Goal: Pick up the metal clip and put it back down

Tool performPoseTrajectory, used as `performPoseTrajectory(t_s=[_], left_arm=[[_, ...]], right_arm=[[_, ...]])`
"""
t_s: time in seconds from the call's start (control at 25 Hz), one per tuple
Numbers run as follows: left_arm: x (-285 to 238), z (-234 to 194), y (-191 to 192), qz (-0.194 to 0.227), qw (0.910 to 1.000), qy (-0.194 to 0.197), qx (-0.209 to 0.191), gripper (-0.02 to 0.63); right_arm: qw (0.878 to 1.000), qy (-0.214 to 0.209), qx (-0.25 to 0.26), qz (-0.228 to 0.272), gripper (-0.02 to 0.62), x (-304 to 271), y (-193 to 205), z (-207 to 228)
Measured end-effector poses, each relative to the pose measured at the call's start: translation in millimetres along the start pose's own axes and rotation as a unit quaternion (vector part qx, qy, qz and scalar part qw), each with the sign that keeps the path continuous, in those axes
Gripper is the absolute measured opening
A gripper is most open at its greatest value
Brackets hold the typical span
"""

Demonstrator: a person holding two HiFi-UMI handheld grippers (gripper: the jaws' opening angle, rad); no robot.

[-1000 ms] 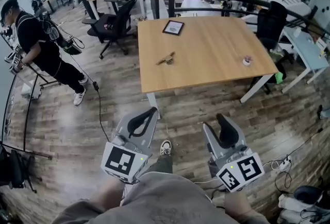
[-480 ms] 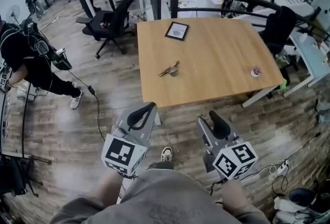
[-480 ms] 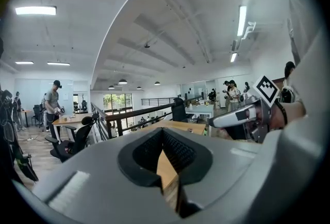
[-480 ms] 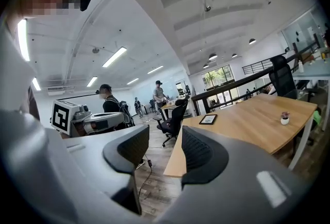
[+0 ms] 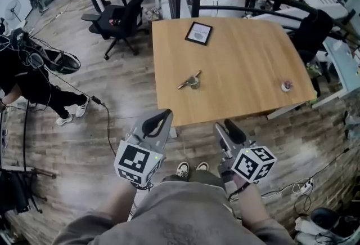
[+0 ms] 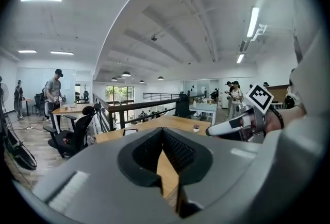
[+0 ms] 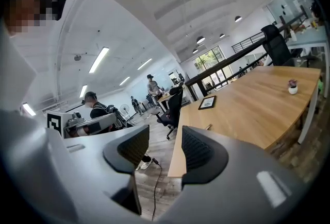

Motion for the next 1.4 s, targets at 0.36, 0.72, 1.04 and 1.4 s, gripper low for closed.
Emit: performPoseTrajectory(t_s=[0.36,0.72,1.04,1.4], left_arm=[[-43.5,-24.2,25.3,-0.035,0.9993,-0.010,0.009,0.000],[-110.6,-49.1,36.4,-0.069,0.9962,-0.048,0.022,0.000],[-167.2,-79.7,50.2,-0.103,0.9869,-0.118,0.040,0.000],[-201.3,-101.2,81.5,-0.129,0.9690,-0.197,0.074,0.000]], right_arm=[[0.998,0.005,-0.058,-0.031,0.183,-51.8,5.1,47.4],[0.992,-0.018,-0.094,-0.082,0.183,-111.4,-11.2,101.5],[0.981,-0.056,-0.117,-0.147,0.183,-183.2,-27.6,153.8],[0.964,-0.086,-0.145,-0.208,0.183,-239.8,-21.6,195.6]])
Point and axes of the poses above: the fingertips, and each gripper's own axes: x backward along the fingers, z to its right, y out of its underside, the point moved 3 cm from there along x, backward along the fingers, and after that the axes turned 9 degrees about z, right-handed, at the moved point
